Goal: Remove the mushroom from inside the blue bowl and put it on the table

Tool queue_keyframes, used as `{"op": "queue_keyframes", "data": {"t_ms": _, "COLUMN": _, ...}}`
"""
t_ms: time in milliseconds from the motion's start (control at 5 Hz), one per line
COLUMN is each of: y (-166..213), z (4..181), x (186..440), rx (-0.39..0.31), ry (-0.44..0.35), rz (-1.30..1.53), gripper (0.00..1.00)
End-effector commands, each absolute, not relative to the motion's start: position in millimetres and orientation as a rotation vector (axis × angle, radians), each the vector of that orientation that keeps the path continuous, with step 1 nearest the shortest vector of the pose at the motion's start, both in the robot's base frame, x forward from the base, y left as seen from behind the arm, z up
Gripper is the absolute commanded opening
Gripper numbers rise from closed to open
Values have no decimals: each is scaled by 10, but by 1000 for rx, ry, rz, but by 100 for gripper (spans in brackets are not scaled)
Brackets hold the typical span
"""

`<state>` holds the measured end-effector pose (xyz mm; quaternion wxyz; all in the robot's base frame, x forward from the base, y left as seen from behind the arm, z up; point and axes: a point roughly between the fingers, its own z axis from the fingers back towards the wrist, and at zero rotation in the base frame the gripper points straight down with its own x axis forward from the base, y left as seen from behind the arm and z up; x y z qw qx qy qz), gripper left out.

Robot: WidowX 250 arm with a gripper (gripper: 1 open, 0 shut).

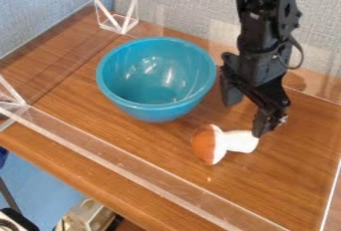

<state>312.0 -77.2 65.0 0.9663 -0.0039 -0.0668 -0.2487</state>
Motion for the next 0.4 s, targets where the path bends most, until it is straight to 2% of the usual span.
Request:
{"op": "queue_keyframes", "data": {"t_ms": 0, "y": -783, "z": 744, "x": 3273, "rx": 5, "ry": -187, "rz": -525, "gripper": 100}}
{"op": "queue_keyframes", "data": {"t_ms": 200, "y": -787, "z": 688, "x": 3321, "rx": 12, "ry": -182, "rz": -536, "gripper": 100}}
